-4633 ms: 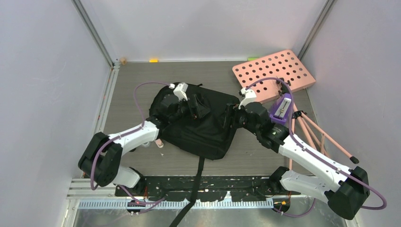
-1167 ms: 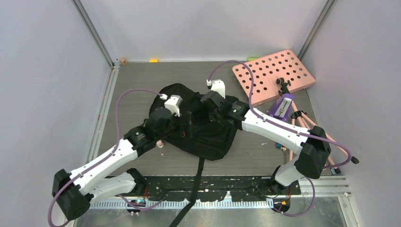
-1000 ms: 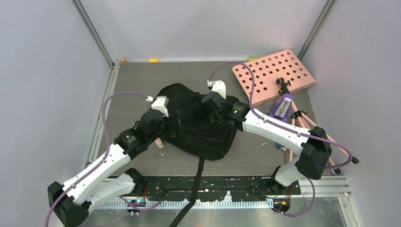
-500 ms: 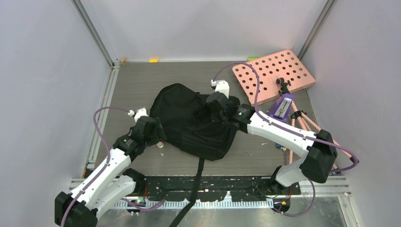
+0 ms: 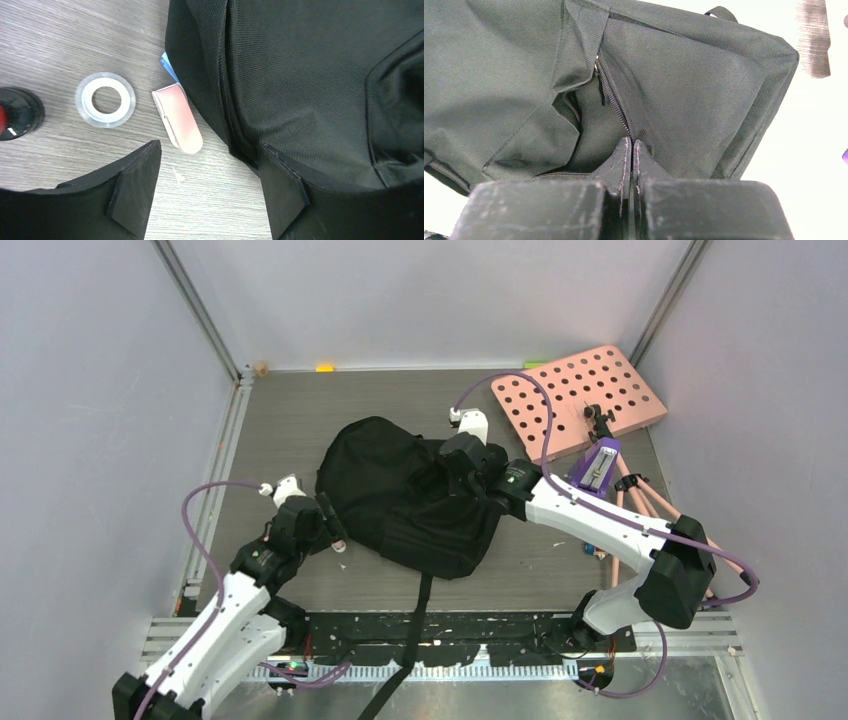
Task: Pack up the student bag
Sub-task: Pick up the stationery from the center of the board.
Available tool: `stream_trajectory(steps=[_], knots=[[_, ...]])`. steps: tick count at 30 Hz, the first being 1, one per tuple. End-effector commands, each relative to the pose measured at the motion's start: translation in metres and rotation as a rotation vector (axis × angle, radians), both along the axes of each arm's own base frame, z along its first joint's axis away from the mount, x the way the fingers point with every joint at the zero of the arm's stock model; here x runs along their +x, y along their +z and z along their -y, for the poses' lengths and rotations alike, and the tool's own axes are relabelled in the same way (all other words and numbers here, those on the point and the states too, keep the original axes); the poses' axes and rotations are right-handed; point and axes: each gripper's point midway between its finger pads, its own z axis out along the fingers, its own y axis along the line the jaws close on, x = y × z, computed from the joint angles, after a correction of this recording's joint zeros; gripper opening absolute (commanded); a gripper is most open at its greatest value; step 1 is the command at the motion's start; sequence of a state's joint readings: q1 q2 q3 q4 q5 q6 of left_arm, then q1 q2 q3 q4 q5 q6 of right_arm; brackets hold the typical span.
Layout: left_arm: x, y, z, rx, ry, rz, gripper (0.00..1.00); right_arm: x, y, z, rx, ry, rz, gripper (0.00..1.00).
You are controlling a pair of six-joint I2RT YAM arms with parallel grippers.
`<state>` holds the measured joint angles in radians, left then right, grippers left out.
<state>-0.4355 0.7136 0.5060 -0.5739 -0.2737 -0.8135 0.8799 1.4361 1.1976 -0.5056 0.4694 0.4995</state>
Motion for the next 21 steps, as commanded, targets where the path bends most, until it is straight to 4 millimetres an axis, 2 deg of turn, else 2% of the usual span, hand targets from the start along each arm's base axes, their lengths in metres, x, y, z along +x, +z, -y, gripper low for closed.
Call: stream_trajectory(steps=[1, 4, 7, 11, 16, 21], knots=[[-0.008, 0.023, -0.019, -0.01, 0.074, 0.098, 0.74, 0.004, 0.017, 0.02, -0.006, -0.05, 0.047, 0.0], [-0.014, 0.036, -0.024, -0.022, 0.086, 0.136, 0.75, 0.003, 0.016, 0.02, -0.003, -0.048, 0.042, 0.0], [-0.019, 0.038, -0.03, -0.01, 0.102, 0.131, 0.72, 0.003, 0.014, 0.02, -0.005, -0.047, 0.037, 0.0], [-0.019, 0.029, -0.027, -0.005, 0.098, 0.094, 0.69, 0.003, 0.013, 0.019, 0.001, -0.045, 0.031, 0.0], [-0.014, 0.015, -0.01, -0.065, 0.062, 0.051, 0.66, 0.003, 0.015, 0.019, 0.008, -0.049, 0.037, 0.0], [-0.011, -0.003, -0.001, -0.083, 0.048, 0.008, 0.61, 0.003, 0.017, 0.017, 0.013, -0.045, 0.039, 0.0]])
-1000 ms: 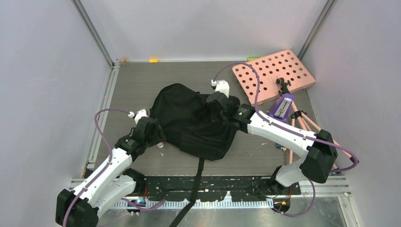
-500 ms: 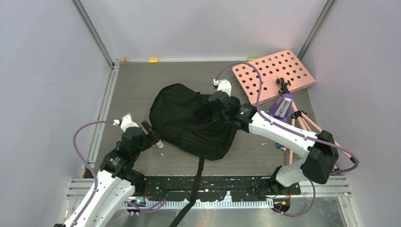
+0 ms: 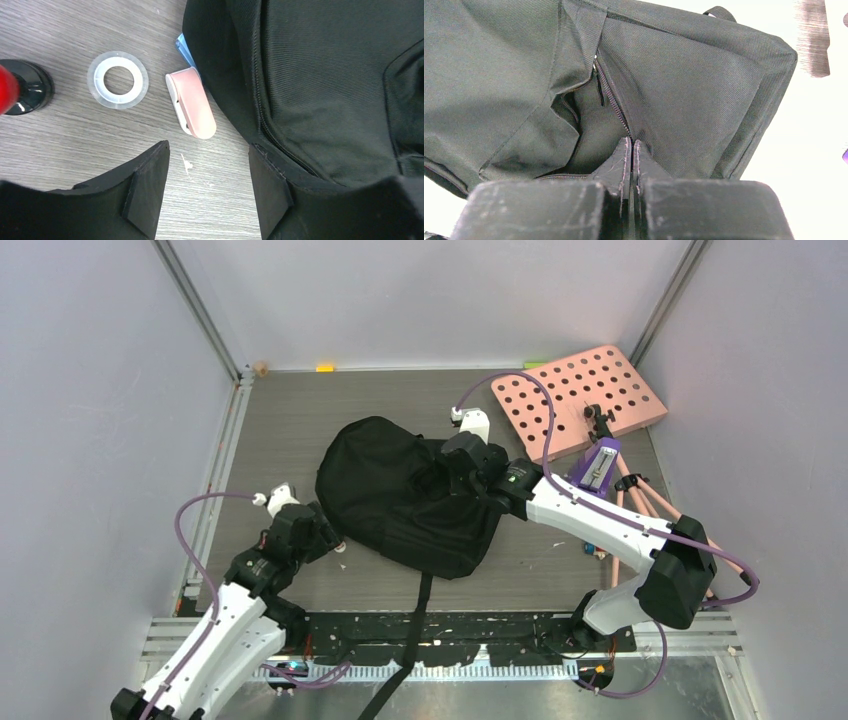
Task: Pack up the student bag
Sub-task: Pick up the stationery from the center of the board.
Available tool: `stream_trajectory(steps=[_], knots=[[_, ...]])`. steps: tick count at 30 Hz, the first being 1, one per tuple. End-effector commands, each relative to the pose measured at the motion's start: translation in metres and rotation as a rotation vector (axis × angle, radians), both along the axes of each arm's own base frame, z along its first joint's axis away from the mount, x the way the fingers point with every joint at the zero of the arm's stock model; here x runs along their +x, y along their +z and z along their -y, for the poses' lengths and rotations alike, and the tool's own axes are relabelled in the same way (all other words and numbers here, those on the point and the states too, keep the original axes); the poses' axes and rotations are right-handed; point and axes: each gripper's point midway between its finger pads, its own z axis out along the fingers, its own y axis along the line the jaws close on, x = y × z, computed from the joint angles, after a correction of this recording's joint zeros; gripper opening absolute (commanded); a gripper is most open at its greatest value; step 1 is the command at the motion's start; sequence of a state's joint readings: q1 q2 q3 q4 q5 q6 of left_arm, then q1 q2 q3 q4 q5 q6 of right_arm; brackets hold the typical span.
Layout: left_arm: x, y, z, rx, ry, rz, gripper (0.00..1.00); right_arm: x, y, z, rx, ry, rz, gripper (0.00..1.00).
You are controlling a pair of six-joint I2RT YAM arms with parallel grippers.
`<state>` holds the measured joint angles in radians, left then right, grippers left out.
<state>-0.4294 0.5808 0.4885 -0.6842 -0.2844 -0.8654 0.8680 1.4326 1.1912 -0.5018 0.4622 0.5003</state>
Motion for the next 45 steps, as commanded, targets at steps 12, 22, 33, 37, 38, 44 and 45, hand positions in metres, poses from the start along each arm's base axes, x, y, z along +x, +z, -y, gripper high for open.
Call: stream_trajectory(steps=[12, 22, 33, 37, 38, 44, 45], knots=[[0.018, -0.038, 0.012, -0.054, 0.009, -0.038, 0.59, 0.003, 0.018, 0.011, 0.01, -0.028, 0.043, 0.0], [0.027, -0.042, 0.009, -0.021, 0.007, -0.039, 0.54, 0.004, 0.015, 0.01, -0.002, -0.02, 0.037, 0.0], [0.025, -0.046, 0.007, -0.022, 0.015, -0.041, 0.35, 0.001, 0.015, 0.011, 0.006, -0.019, 0.034, 0.0], [0.024, -0.047, 0.003, -0.026, 0.031, -0.03, 0.34, 0.001, 0.016, 0.01, 0.007, -0.017, 0.034, 0.0], [0.023, -0.048, 0.002, -0.03, 0.035, -0.031, 0.34, 0.001, 0.016, 0.01, 0.009, -0.016, 0.034, 0.0], [0.018, -0.039, 0.002, -0.072, 0.042, -0.028, 0.21, 0.001, 0.017, 0.01, 0.011, -0.015, 0.037, 0.0], [0.017, -0.034, -0.001, -0.068, 0.05, -0.018, 0.21, 0.002, 0.017, 0.01, 0.01, -0.015, 0.037, 0.0]])
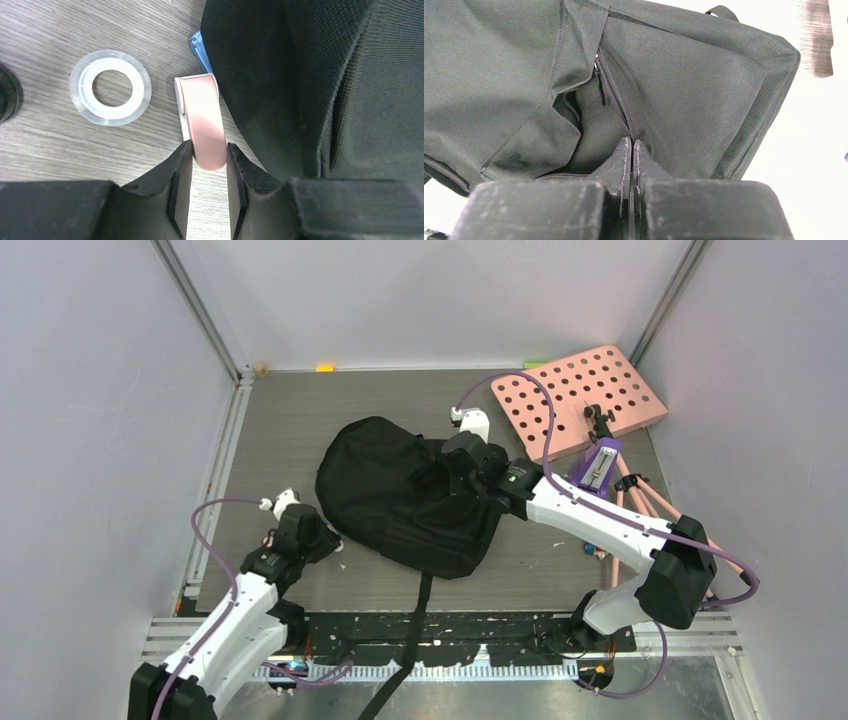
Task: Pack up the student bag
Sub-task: Pick up the stationery from the center of the board.
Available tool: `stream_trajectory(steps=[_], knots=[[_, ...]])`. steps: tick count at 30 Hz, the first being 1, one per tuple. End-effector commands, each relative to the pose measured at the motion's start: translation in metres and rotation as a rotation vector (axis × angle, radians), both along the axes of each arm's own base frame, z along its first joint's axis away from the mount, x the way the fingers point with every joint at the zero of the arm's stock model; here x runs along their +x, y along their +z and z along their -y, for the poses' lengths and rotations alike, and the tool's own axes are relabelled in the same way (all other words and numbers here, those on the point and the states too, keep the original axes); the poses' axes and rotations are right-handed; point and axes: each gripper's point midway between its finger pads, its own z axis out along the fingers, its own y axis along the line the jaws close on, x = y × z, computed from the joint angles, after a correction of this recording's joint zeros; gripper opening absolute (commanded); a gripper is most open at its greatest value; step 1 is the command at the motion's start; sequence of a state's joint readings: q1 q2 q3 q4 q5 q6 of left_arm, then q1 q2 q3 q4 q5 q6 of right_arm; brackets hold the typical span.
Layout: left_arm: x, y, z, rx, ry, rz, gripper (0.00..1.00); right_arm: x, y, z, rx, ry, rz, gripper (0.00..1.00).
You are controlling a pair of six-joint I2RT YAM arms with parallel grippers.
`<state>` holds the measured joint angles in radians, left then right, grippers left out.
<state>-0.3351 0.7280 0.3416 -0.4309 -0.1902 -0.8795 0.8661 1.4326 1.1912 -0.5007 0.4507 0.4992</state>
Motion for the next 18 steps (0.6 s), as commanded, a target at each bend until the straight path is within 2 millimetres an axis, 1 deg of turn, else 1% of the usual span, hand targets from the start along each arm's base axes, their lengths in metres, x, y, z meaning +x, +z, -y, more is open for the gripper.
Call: stream_trajectory(steps=[1, 7, 9, 10, 13, 15, 16, 18], knots=[[0.0, 0.023, -0.006, -0.005, 0.019, 0.06, 0.19, 0.002, 0.018, 0.011, 0.004, -0.022, 0.042, 0.0], [-0.017, 0.064, -0.032, 0.055, 0.081, 0.144, 0.15, 0.003, 0.018, 0.009, 0.006, -0.015, 0.045, 0.0], [-0.023, 0.079, -0.038, 0.062, 0.094, 0.183, 0.11, 0.003, 0.018, 0.009, 0.007, -0.012, 0.046, 0.01], [-0.024, 0.091, -0.038, 0.055, 0.093, 0.216, 0.1, 0.002, 0.019, 0.009, 0.009, -0.01, 0.048, 0.0], [-0.023, 0.121, -0.033, 0.043, 0.033, 0.309, 0.09, 0.002, 0.021, 0.008, 0.012, 0.005, 0.053, 0.0], [-0.02, 0.134, -0.028, 0.063, -0.026, 0.337, 0.09, 0.002, 0.023, 0.005, 0.018, 0.019, 0.051, 0.0], [-0.017, 0.139, -0.023, 0.071, -0.072, 0.346, 0.08, 0.002, 0.023, 0.003, 0.021, 0.024, 0.051, 0.0], [-0.009, 0.15, -0.004, 0.064, -0.19, 0.353, 0.06, 0.002, 0.024, 0.001, 0.024, 0.035, 0.049, 0.01]])
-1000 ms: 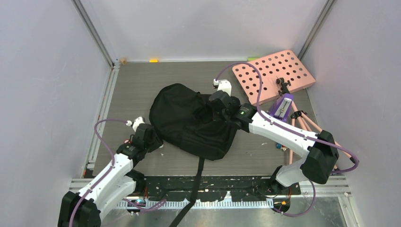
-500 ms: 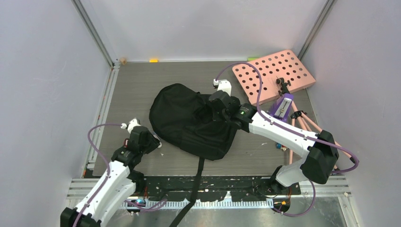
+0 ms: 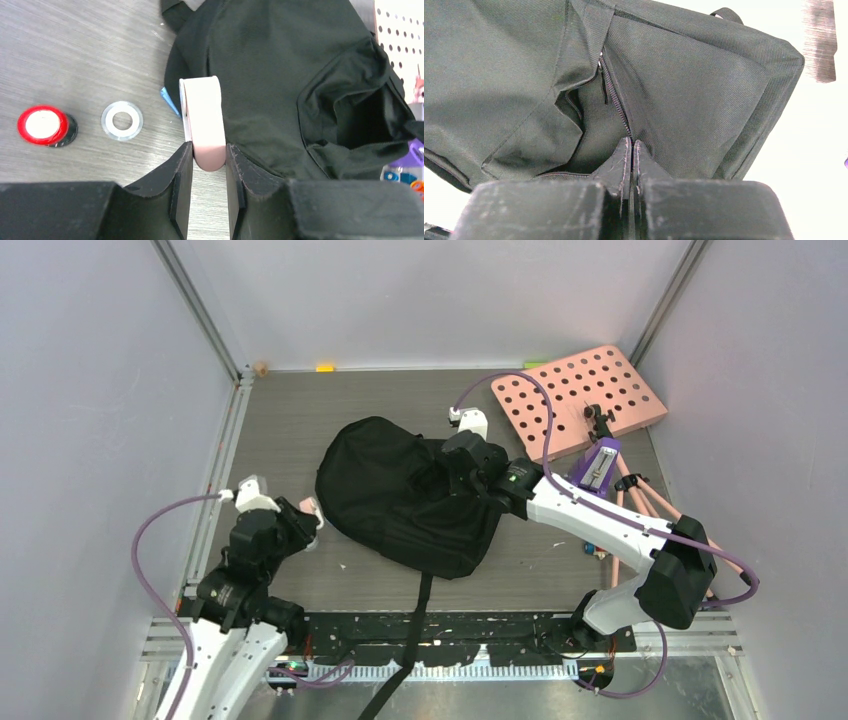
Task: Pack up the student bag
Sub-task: Pick up the stationery from the center of the board, then place the stationery in the student bag.
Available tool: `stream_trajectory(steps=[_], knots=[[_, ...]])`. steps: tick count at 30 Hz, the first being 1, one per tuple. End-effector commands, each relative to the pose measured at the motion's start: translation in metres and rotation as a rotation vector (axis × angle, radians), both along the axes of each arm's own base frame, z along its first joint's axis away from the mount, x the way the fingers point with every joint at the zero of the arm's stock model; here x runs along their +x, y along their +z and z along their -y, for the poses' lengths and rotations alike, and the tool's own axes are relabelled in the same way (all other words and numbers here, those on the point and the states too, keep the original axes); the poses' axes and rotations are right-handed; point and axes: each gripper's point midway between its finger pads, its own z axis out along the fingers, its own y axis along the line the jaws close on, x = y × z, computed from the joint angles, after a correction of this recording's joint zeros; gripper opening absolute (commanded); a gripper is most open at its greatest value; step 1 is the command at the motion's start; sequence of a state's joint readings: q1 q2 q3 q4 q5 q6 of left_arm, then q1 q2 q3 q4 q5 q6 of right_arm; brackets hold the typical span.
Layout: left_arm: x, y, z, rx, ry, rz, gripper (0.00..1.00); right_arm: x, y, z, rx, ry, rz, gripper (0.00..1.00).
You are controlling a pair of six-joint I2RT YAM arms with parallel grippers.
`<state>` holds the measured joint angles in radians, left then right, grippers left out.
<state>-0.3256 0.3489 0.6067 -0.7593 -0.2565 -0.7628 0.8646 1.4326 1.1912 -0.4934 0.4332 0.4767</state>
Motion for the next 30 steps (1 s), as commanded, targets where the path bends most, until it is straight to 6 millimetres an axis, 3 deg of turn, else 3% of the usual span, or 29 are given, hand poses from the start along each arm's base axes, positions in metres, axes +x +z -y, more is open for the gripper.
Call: stream_trajectory(steps=[1, 10, 16, 24, 30], knots=[[0.015, 0.027, 0.032, 0.057, -0.236, 0.024, 0.05, 0.002, 0.024, 0.003, 0.031, 0.012, 0.047, 0.0], [0.049, 0.102, 0.126, -0.162, -0.644, 0.189, 0.04, 0.003, 0.031, 0.002, 0.037, 0.018, 0.059, 0.0], [0.065, 0.113, 0.18, -0.259, -0.833, 0.186, 0.02, 0.002, 0.038, 0.004, 0.04, 0.02, 0.069, 0.0], [0.08, 0.071, 0.24, -0.252, -0.995, 0.048, 0.0, 0.002, 0.051, 0.005, 0.063, 0.014, 0.096, 0.0], [0.092, 0.037, 0.253, -0.2, -0.98, -0.009, 0.0, 0.001, 0.06, 0.009, 0.076, 0.005, 0.115, 0.0]])
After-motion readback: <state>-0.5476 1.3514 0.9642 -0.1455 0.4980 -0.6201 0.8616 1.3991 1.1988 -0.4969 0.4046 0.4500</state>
